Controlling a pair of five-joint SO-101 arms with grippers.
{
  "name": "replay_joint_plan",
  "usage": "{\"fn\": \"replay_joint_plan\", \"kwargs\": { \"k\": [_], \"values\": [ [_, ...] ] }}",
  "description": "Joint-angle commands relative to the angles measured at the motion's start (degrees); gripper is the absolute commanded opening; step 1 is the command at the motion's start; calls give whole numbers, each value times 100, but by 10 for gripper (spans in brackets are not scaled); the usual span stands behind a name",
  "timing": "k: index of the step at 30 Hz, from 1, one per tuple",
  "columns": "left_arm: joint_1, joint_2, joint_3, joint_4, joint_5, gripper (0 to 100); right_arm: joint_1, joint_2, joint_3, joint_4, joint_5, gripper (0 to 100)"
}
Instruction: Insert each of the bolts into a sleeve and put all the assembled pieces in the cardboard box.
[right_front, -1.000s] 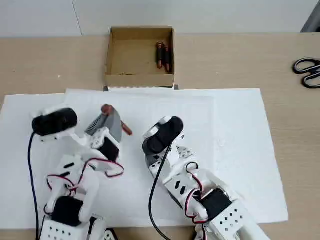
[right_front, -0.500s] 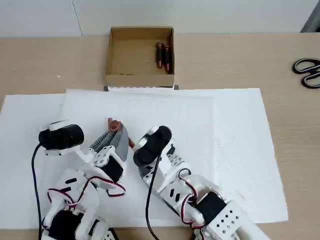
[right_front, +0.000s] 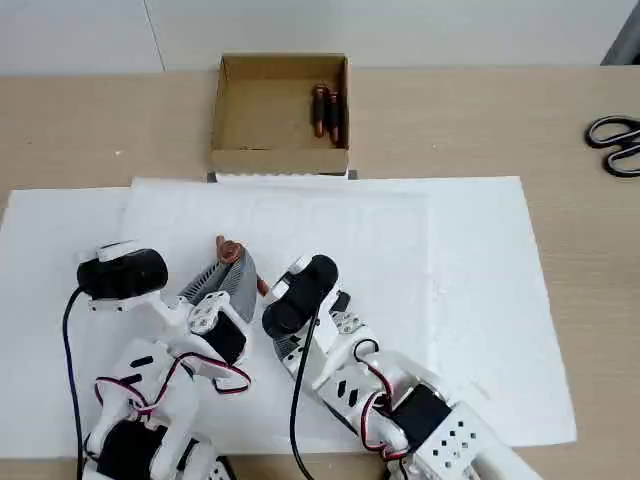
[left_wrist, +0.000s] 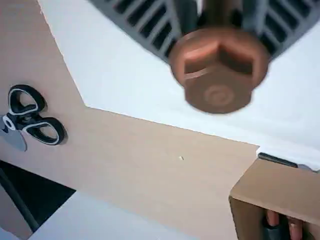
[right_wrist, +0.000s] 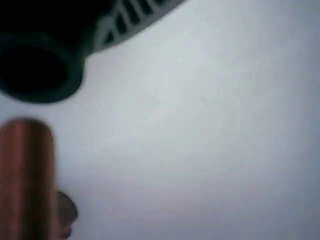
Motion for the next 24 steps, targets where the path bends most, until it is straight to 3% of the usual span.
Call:
{"fn": "replay_joint_plan", "kwargs": {
  "k": [1,24],
  "values": [
    [211,-70,-13,0,0,6,-31,-92,-369,-189,79,2],
    [264,-79,180,88,-413,6,-13,-101,-369,-497,360,2]
  ]
}}
